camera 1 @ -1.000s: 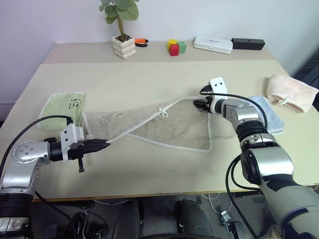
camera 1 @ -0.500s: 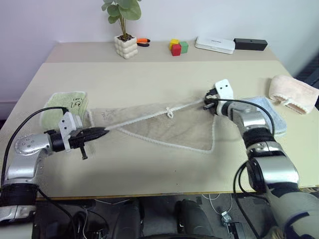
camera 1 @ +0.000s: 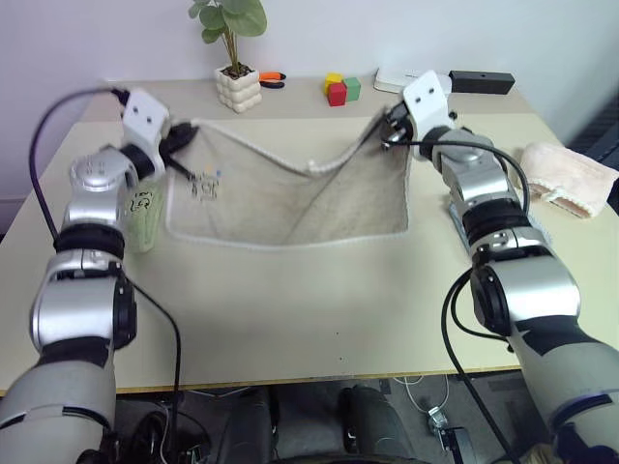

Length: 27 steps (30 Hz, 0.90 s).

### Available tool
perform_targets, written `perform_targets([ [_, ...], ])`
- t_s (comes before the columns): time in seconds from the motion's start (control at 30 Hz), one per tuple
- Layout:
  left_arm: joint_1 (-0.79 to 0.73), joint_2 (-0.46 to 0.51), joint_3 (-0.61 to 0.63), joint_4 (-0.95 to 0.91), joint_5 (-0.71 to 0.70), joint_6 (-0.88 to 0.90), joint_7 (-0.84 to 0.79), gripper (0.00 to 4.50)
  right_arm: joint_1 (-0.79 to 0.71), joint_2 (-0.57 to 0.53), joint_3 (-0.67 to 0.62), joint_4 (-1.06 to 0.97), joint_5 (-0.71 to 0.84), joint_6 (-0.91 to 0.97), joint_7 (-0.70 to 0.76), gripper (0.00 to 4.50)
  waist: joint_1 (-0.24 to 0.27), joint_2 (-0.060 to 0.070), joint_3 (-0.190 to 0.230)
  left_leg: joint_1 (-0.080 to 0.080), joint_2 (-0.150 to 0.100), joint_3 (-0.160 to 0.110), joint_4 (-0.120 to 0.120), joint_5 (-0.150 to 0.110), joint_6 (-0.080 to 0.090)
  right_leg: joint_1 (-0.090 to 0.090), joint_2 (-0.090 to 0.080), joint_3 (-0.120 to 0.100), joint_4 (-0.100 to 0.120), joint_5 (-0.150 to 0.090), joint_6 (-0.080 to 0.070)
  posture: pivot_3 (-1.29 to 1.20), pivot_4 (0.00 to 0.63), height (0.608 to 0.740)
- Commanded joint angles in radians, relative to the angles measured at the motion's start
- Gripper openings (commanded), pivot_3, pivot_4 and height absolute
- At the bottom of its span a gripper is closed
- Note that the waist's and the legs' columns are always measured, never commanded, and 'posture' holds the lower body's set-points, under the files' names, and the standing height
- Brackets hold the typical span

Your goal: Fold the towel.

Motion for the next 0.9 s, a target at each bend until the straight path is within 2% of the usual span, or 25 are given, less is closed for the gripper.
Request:
perform_targets([
  [0.03, -0.140, 0.086, 0.007, 0.063, 0.051, -0.081, 0.066, 0.00, -0.090, -0.040, -0.038, 0.046, -0.006, -0.108, -0.085, 0.02, -0.001, 0.000, 0.000, -0.006, 0.000, 0.000, 0.000, 0.000, 0.000, -0.006, 0.000, 0.000, 0.001, 0.000, 0.000, 0.00, 0.150, 0.735],
  [0.1, -0.181, 0.118, 0.013, 0.074, 0.056, -0.135, 0.052, 0.00, -0.094, -0.063, -0.059, 0.038, 0.014, -0.155, -0.073, 0.02, -0.001, 0.000, 0.000, -0.012, 0.000, 0.001, 0.001, 0.001, -0.002, -0.012, 0.000, 0.000, 0.001, 0.000, 0.000, 0.00, 0.150, 0.735],
  [0.17, -0.188, 0.148, 0.027, 0.071, 0.038, -0.191, -0.003, 0.00, -0.053, -0.084, -0.090, -0.023, 0.058, -0.228, 0.003, 0.02, -0.001, 0.000, 0.001, -0.012, 0.000, 0.003, -0.001, 0.001, -0.002, -0.012, -0.001, 0.000, 0.000, 0.000, 0.000, 0.00, 0.150, 0.735],
  [0.23, -0.160, 0.162, 0.066, 0.059, -0.027, -0.223, -0.153, 0.00, 0.027, -0.104, -0.099, -0.137, 0.096, -0.305, 0.104, 0.02, 0.000, 0.000, 0.001, -0.010, 0.000, 0.004, -0.001, 0.001, -0.002, -0.012, -0.001, -0.001, 0.000, 0.000, 0.001, 0.00, 0.150, 0.735],
  [0.3, -0.107, 0.172, 0.090, 0.043, -0.064, -0.260, -0.268, 0.00, 0.129, -0.110, -0.103, -0.289, 0.155, -0.305, 0.215, 0.02, 0.000, 0.000, 0.001, -0.008, 0.001, 0.005, -0.001, 0.001, -0.002, -0.010, -0.001, -0.001, -0.001, 0.000, 0.001, 0.00, 0.150, 0.735],
  [0.4, 0.003, 0.180, 0.124, 0.003, -0.137, -0.258, -0.489, 0.00, 0.314, -0.104, -0.092, -0.575, 0.246, -0.193, 0.329, 0.02, 0.000, 0.000, 0.001, -0.006, 0.001, 0.006, 0.002, 0.001, -0.002, -0.008, -0.001, -0.001, 0.002, 0.000, 0.001, 0.00, 0.150, 0.735],
  [0.47, 0.121, 0.186, 0.151, -0.039, -0.202, -0.227, -0.655, 0.00, 0.489, -0.114, -0.051, -0.786, 0.286, -0.096, 0.405, 0.02, 0.000, 0.001, 0.000, -0.006, 0.002, 0.006, 0.004, 0.002, -0.003, -0.008, -0.001, -0.001, 0.005, 0.000, 0.001, 0.00, 0.150, 0.735],
  [0.53, 0.217, 0.197, 0.159, -0.075, -0.225, -0.237, -0.735, 0.00, 0.607, -0.127, -0.043, -0.911, 0.307, -0.026, 0.435, 0.02, -0.001, 0.001, 0.000, -0.006, 0.002, 0.006, 0.004, 0.002, -0.003, -0.008, -0.001, -0.001, 0.006, 0.000, 0.001, 0.00, 0.150, 0.735],
  [0.63, 0.329, 0.216, 0.172, -0.129, -0.258, -0.221, -0.828, 0.00, 0.718, -0.167, -0.070, -1.018, 0.332, 0.041, 0.464, 0.02, 0.004, 0.000, 0.001, -0.007, 0.002, 0.005, 0.006, 0.002, -0.003, -0.010, -0.001, -0.001, 0.007, 0.000, 0.001, 0.00, 0.150, 0.735],
  [0.7, 0.404, 0.239, 0.172, -0.167, -0.267, -0.234, -0.882, 0.00, 0.778, -0.214, -0.096, -1.048, 0.329, 0.019, 0.492, 0.02, 0.007, 0.000, 0.001, -0.007, 0.002, 0.005, 0.007, 0.001, -0.001, -0.010, -0.001, -0.001, 0.008, 0.000, 0.000, 0.00, 0.150, 0.735],
  [0.9, 0.509, 0.296, 0.181, -0.247, -0.319, -0.164, -0.960, 0.00, 0.924, -0.345, -0.155, -1.119, 0.418, 0.026, 0.661, 0.02, 0.013, -0.001, 0.000, -0.006, 0.002, 0.004, 0.009, -0.002, 0.004, -0.007, -0.001, -0.001, 0.008, 0.000, 0.000, 0.00, 0.150, 0.735],
])
